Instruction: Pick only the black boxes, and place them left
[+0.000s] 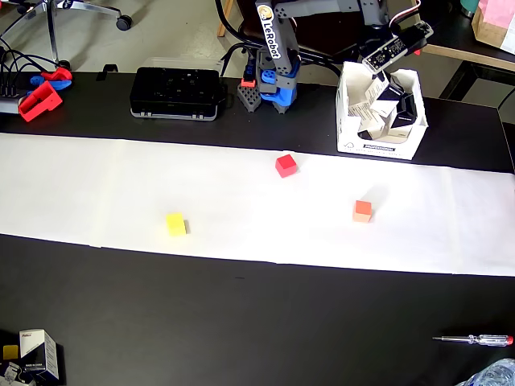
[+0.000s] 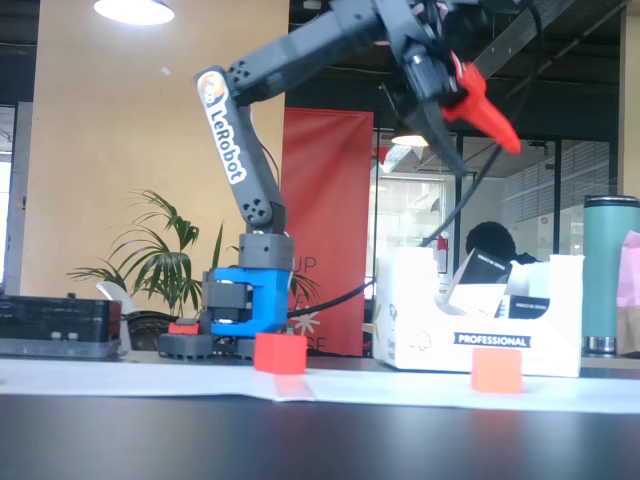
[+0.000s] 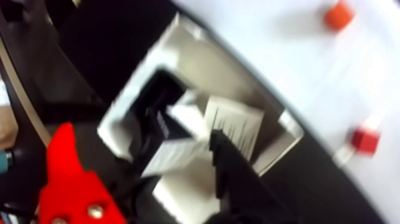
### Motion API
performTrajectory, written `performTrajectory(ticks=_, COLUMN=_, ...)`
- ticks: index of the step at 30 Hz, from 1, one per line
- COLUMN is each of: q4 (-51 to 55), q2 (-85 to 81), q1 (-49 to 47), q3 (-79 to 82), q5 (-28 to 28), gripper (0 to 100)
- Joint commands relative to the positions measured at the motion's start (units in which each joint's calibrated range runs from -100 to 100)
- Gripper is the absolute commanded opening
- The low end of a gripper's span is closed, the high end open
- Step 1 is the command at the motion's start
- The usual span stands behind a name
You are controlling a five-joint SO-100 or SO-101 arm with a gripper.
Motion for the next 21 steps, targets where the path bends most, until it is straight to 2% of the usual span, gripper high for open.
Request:
performTrajectory(ticks=1, q4=-6.3, q2=-10.0, q1=11.6, q3=-4.6, q5=5.7, gripper=43)
performTrajectory(ticks=8, q4=-15.8, q2=-16.2, q1=29.4, q3=0.4, q5=10.3, gripper=43)
performTrajectory(ticks=15, q4=-34.2, q2=-28.7, q1=45.9, q3=19.5, q5=12.4, gripper=22)
performTrajectory(ticks=21, q4=-48.4, q2=-42.3, q1=54.3, q3=35.7, q5=12.4, gripper=9)
